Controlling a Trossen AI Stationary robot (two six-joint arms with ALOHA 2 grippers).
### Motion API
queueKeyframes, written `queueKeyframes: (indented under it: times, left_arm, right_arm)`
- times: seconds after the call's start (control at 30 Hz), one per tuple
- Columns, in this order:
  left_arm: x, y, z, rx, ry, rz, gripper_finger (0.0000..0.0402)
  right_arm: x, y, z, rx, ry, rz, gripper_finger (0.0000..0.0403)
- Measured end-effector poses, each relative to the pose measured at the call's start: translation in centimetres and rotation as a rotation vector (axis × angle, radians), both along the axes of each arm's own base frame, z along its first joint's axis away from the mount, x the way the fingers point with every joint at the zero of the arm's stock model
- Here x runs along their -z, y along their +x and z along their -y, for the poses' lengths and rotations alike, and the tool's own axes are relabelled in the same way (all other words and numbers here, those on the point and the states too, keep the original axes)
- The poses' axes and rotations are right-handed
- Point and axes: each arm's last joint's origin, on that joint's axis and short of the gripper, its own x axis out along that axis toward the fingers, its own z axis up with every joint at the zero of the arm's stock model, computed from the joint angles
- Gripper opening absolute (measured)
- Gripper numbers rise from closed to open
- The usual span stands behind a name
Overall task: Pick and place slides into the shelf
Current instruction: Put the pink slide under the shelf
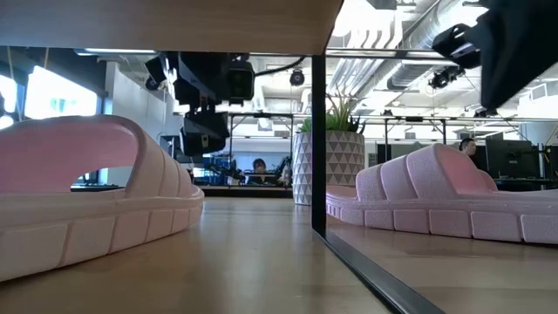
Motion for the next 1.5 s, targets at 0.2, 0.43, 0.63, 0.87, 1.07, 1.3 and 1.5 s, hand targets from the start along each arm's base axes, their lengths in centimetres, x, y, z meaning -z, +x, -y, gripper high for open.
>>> queueKeyframes:
  times: [0.2, 0.43, 0.63, 0.87, 1.07, 1.3, 1.5]
  left_arm:
    - [0.2, 0.1, -0.1, -0.016, 0.017, -0.012, 0.0188]
    - [0.8, 0.2, -0.1, -0.023, 0.021, -0.033, 0.0189]
    - [1.6, 0.4, -0.2, -0.022, 0.012, -0.063, 0.0188]
    - [1.7, 0.4, -0.2, -0.022, 0.013, -0.063, 0.0188]
    - [1.7, 0.4, -0.2, -0.022, 0.012, -0.063, 0.0188]
    - [1.7, 0.4, -0.2, -0.023, 0.012, -0.062, 0.0188]
    - [1.0, 1.0, -0.3, -0.049, -0.05, -0.003, 0.0188]
  right_arm:
    - [1.0, 0.1, -1.0, -0.132, -0.078, -0.014, 0.0045]
    - [2.4, 1.3, -1.5, -0.218, -0.216, 0.02, 0.0156]
    - [4.5, 2.1, -1.6, -0.246, -0.36, -0.011, 0.0193]
    - [6.2, 2.8, -1.6, -0.2, -0.474, -0.011, 0.0172]
    - [6.7, 3.5, -1.5, -0.157, -0.532, 0.03, 0.0111]
    - [6.7, 4.3, -0.8, -0.043, -0.425, 0.057, 0.001]
    - [6.1, 4.1, 0.0, 0.072, -0.54, 0.086, 0.0003]
